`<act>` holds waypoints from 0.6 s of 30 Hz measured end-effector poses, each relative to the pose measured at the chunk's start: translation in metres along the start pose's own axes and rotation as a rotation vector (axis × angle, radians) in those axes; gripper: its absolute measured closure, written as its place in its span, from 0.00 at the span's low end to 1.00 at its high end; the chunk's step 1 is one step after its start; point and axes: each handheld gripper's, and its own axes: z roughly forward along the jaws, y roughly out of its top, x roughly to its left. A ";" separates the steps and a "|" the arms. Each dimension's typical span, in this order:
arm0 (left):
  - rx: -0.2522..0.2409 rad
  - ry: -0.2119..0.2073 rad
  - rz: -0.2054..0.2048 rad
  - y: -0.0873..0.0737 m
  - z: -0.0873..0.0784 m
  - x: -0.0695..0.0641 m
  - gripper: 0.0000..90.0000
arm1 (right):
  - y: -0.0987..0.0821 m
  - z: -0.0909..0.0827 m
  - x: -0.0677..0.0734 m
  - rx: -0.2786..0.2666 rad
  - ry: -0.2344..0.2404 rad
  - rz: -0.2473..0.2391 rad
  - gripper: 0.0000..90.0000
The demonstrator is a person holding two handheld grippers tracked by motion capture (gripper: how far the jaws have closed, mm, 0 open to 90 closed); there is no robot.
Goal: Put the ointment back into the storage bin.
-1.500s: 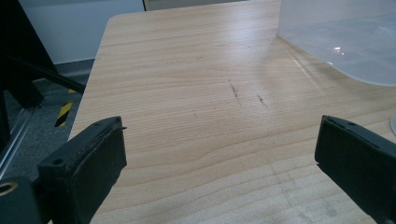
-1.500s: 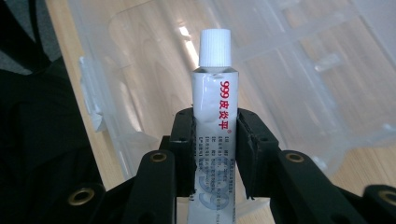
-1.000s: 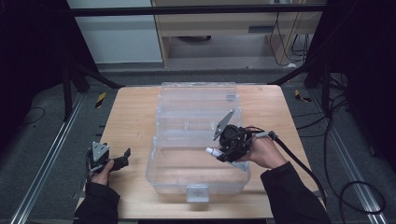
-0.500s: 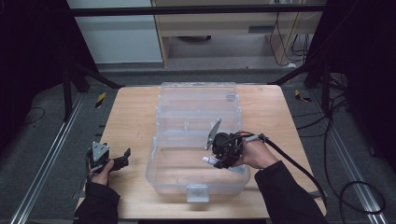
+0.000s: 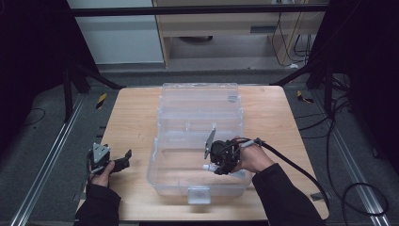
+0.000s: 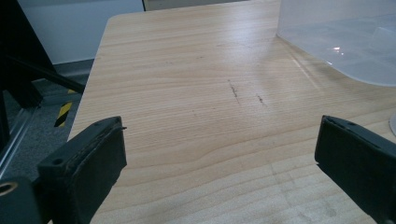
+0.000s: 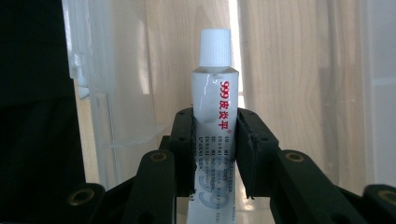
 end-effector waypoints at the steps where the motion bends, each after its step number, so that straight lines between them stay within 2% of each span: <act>1: 0.000 0.000 -0.001 0.000 0.000 0.000 0.02 | 0.000 0.004 0.000 0.007 0.005 -0.013 0.77; 18: -0.001 0.000 -0.002 0.000 0.000 0.000 0.02 | -0.005 0.030 -0.001 0.064 0.014 -0.053 0.77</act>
